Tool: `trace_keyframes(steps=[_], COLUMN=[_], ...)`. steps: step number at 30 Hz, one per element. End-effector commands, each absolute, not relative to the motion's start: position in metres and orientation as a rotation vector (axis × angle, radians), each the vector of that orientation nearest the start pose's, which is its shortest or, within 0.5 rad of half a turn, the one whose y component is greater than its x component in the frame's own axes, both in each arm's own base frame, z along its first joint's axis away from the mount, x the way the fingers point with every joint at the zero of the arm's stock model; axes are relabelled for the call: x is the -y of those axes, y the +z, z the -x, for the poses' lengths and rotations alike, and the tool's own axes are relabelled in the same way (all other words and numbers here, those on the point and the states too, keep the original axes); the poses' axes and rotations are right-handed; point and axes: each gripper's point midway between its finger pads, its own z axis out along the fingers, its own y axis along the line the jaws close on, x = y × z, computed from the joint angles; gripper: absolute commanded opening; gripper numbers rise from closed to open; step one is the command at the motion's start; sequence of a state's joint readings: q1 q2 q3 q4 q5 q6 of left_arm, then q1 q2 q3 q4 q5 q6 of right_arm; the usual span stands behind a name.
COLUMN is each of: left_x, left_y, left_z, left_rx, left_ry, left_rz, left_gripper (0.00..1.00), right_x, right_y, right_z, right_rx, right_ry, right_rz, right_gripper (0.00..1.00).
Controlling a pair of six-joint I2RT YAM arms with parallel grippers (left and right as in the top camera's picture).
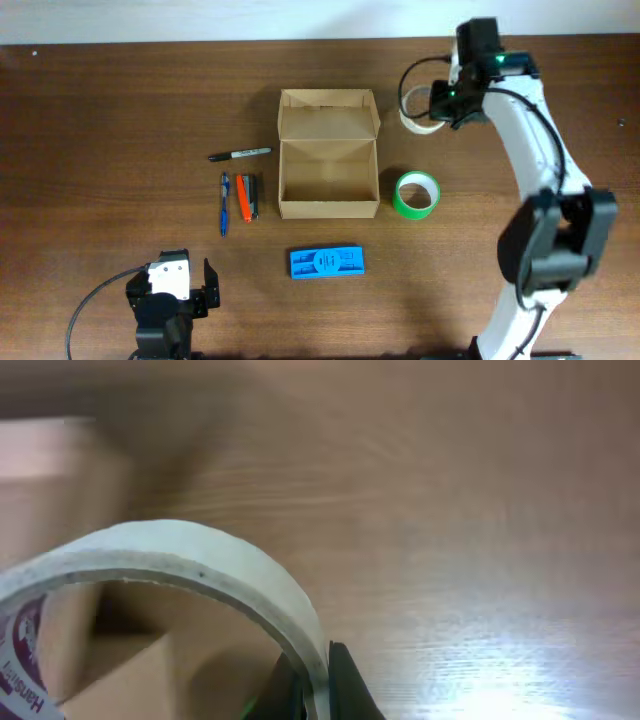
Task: Pack container
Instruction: 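Carry the white tape roll into the box and lower it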
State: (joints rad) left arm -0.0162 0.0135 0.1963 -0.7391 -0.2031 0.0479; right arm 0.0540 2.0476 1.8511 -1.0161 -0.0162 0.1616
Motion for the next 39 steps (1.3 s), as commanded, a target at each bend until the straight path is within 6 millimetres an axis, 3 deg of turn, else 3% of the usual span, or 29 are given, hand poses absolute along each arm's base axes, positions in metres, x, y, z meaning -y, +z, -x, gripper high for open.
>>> trace_keyframes(steps=[1,2,3,7,11,15,19,24,28,34,39], left_x=[-0.035,-0.035,-0.035,-0.035,-0.035,-0.035,-0.035,-0.035,-0.035,-0.035,-0.035], left_y=[0.092,0.092,0.092,0.092,0.092,0.092,0.092,0.092,0.092,0.092,0.092], left_z=[-0.192,-0.192,-0.192,-0.192,-0.192,-0.192,-0.192,-0.192,-0.192,-0.192,-0.192], left_rx=[-2.118,-2.118,-2.119,-2.118,-2.118,-2.119,-2.118,-2.118,-2.118,-2.119,-2.119], left_ry=[0.244,0.244,0.244,0.244,0.244,0.244,0.244,0.244,0.244,0.244,0.244], left_rz=[0.076,0.076,0.076,0.076,0.076,0.076,0.076,0.076,0.076,0.076,0.076], left_gripper=[1.00,1.00,0.99,1.00,0.99,1.00,1.00,1.00,0.99,0.99,1.00], right_x=[-0.103,-0.120,-0.153,-0.218,-0.254,-0.271,-0.274,-0.272,-0.274,-0.286,-0.293], right_y=[0.200,0.206,0.210,0.209,0.209,0.207,0.200,0.178,0.160,0.132,0.126], right_z=[-0.464,-0.458,-0.447,-0.419,-0.406,-0.394,-0.393,-0.387,-0.385,-0.400,-0.411], right_rx=[-2.612,-2.585,-2.535,-2.442,-2.380,-2.364,-2.325,-2.221,-2.207,-2.202,-2.174], right_ry=[0.213,0.237,0.275,0.318,0.232,0.183,0.137,0.092,0.103,0.108,0.105], right_rz=[0.426,0.515,0.687,0.983,1.094,1.142,1.239,1.519,1.595,1.609,1.592], right_gripper=[0.04,0.04,0.04,0.04,0.03,0.04,0.04,0.03,0.04,0.04,0.03])
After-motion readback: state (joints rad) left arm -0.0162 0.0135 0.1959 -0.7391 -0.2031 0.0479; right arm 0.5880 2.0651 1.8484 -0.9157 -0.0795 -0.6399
